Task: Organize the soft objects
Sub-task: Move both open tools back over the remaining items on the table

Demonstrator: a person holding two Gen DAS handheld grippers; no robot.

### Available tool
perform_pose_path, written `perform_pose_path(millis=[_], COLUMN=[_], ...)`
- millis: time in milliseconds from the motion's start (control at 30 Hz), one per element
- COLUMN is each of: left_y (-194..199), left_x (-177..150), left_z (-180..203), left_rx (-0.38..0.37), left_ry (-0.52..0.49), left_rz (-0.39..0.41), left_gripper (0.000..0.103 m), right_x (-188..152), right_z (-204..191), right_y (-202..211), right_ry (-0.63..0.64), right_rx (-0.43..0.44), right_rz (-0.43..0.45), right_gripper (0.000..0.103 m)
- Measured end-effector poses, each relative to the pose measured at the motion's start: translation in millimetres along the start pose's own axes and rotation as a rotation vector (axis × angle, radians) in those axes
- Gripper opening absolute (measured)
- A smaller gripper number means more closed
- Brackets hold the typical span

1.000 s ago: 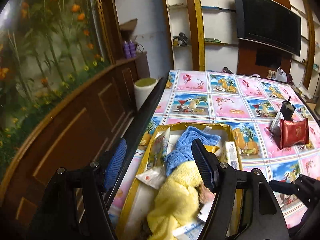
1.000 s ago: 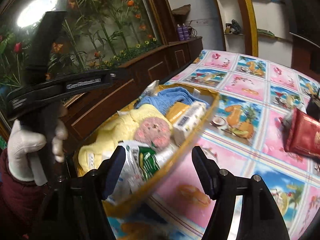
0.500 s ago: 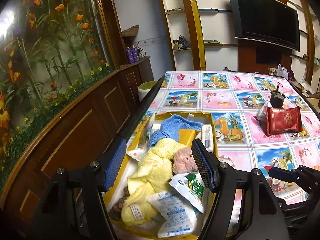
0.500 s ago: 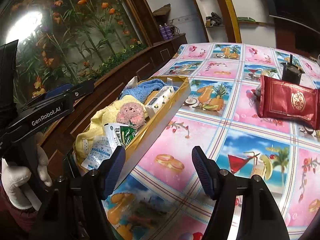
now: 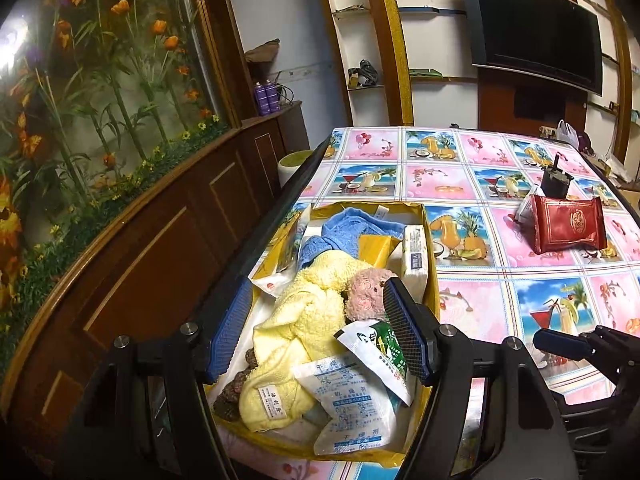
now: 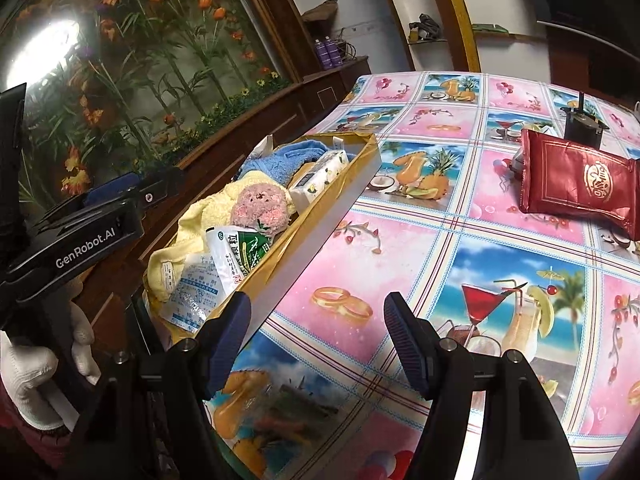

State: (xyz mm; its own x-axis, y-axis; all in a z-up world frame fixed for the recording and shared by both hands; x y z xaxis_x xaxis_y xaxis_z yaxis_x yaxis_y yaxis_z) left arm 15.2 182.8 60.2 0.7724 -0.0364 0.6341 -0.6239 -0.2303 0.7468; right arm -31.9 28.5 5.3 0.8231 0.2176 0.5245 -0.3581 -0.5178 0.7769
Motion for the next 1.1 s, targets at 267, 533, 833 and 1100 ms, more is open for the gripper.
perform_pose_path(millis=[267, 533, 833, 1100], left_y=[-2, -7, -12, -2], left_x=[-3, -9, -14, -27], left_z=[-5, -7, -5, 17], left_rx=[0.01, 0.007, -0.006, -0.281], left_ry=[0.005, 0.011, 0.008, -0.012], left_rz=[-0.006, -0.017, -0.033, -0.053], left_gripper=[0.069, 0.069, 0.069, 0.069], right_x=[-2, -7, -9, 12], right_z=[-5, -7, -9, 48], right_y=[-7, -16, -20, 20], right_ry=[0.007, 0.004, 0.005, -0.057], right_rx=[-0.003, -0.01, -0.015, -0.15], right_rz=[-0.024, -0.048, -0.067, 0.01], right_gripper=[0.069, 0.069, 0.069, 0.069])
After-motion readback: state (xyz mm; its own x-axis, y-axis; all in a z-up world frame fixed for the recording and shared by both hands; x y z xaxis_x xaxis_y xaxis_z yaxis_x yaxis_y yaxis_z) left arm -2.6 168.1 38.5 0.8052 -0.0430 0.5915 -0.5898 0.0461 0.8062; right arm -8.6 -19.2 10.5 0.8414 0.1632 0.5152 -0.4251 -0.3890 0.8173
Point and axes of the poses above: each gripper's, at about its wrist camera, not at the fingertips, and y roughly against the way its jaws point, z to its right, x to its top, the point moved 8 cm from there along -y, roughly the way its jaws point, and after that the axes turned 14 degrees about -z, right-handed, at the moved point
